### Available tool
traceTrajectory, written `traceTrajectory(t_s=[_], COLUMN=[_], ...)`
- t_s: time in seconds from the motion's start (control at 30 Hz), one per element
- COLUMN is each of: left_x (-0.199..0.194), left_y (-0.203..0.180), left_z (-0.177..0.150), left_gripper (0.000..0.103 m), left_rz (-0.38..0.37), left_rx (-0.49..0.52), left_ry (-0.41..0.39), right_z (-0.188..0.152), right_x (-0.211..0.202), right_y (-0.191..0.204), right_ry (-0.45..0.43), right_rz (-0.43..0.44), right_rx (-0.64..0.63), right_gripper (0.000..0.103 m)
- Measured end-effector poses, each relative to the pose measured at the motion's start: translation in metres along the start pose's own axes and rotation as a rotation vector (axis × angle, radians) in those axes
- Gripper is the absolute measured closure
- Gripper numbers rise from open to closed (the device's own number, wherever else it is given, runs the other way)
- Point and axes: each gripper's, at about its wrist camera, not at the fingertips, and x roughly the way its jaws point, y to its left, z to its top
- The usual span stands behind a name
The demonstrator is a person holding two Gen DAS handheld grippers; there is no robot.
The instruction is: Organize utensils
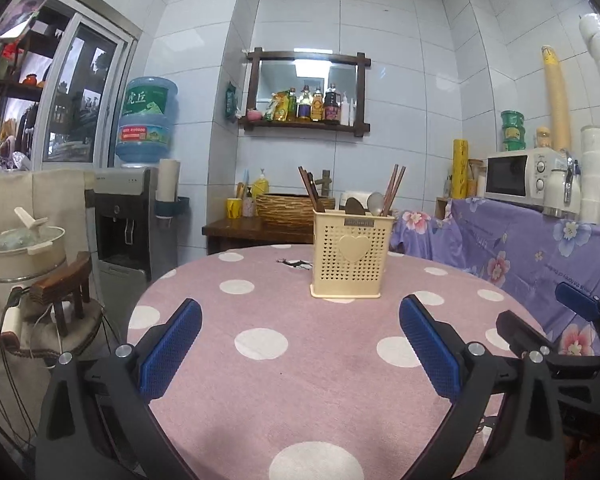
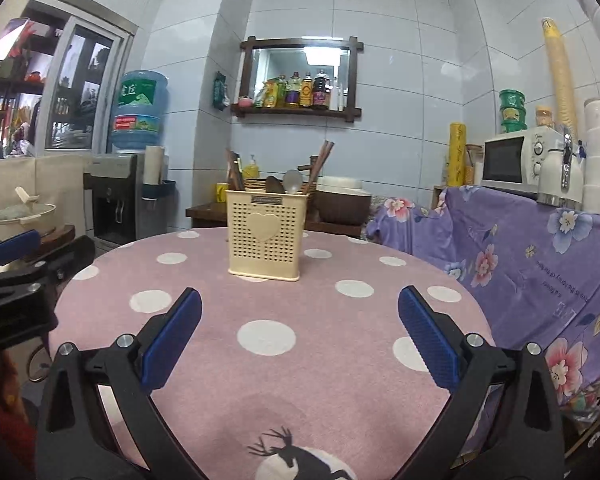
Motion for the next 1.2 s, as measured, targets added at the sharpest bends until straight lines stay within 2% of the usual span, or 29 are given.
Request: traceTrajectory(t_s=[0.13,0.37,1.2], left_x=[-0.009,-0.013,-0.014], left_y=[0.001,-0.001,0.0], left_z=[0.001,-0.002,-0.003], left_gripper=[0.005,0.005,0.005], left_rz=[0.012,0.008,0.002], left_rx=[0.002,0.005,0.015], left_ry=[-0.039,-0.051,-0.05], right_z=[0.003,0.005,0.005], right_x=[-0.007,-0.011,-0.007], right_y=[0.002,0.004,0.002], right_ry=[-0.024,-0.043,-0.039], right_rz=[-0.004,0.003,0.017], right_rx=[-0.006,-0.019,-0.018], right_gripper=[0.006,0.006,0.006])
